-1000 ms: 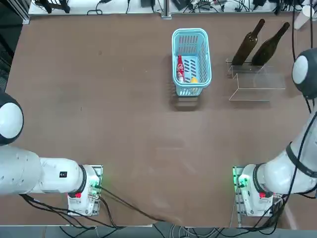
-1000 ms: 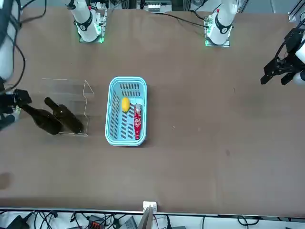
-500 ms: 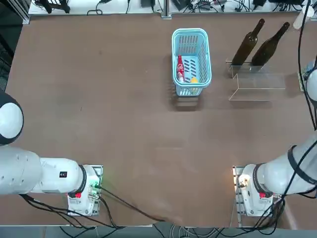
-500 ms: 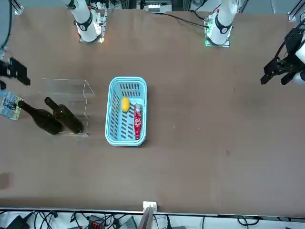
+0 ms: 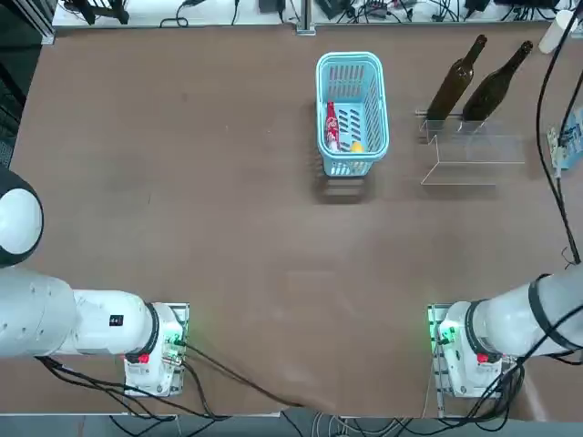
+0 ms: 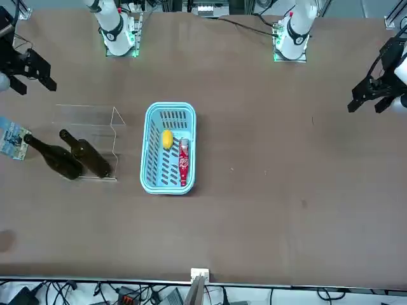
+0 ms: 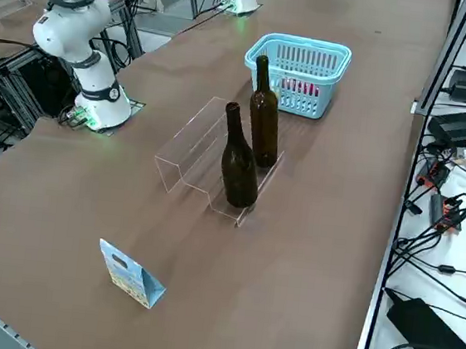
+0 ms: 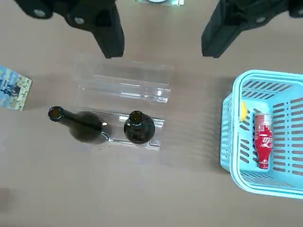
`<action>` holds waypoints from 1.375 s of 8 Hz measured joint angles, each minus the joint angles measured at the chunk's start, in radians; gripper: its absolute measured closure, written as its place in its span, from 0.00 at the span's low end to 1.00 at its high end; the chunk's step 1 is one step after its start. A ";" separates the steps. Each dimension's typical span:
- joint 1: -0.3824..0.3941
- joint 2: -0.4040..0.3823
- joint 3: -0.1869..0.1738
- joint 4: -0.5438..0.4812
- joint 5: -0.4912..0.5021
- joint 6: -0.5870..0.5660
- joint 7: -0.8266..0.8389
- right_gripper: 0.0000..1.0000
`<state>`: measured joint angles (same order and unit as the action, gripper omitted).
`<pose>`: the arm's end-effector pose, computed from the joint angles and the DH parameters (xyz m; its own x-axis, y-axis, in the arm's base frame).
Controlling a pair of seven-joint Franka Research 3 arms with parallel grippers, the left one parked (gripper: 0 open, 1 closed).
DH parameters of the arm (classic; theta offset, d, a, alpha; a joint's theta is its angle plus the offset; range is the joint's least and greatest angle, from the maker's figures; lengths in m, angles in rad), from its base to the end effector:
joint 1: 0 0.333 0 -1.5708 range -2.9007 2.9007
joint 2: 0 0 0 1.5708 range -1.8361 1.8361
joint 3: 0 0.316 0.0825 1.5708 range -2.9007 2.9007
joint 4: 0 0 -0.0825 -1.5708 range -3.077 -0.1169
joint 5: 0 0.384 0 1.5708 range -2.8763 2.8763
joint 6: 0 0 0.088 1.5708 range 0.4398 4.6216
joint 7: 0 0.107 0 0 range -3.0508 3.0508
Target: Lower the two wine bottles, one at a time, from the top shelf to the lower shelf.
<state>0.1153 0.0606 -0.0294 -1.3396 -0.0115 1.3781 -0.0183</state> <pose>0.5495 0.0466 0.6810 0.9946 0.1018 -0.0223 0.1021 -0.9947 0.0127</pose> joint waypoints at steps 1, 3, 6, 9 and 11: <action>-0.002 -0.046 -0.002 -0.087 0.000 0.052 0.001 0.00; -0.005 -0.123 -0.015 -0.242 0.000 0.151 0.003 0.00; 0.004 -0.160 -0.050 -0.310 0.002 0.168 0.001 0.00; 0.073 -0.162 -0.107 -0.311 0.004 0.167 0.001 0.00; 0.075 -0.162 -0.107 -0.311 0.008 0.167 0.001 0.00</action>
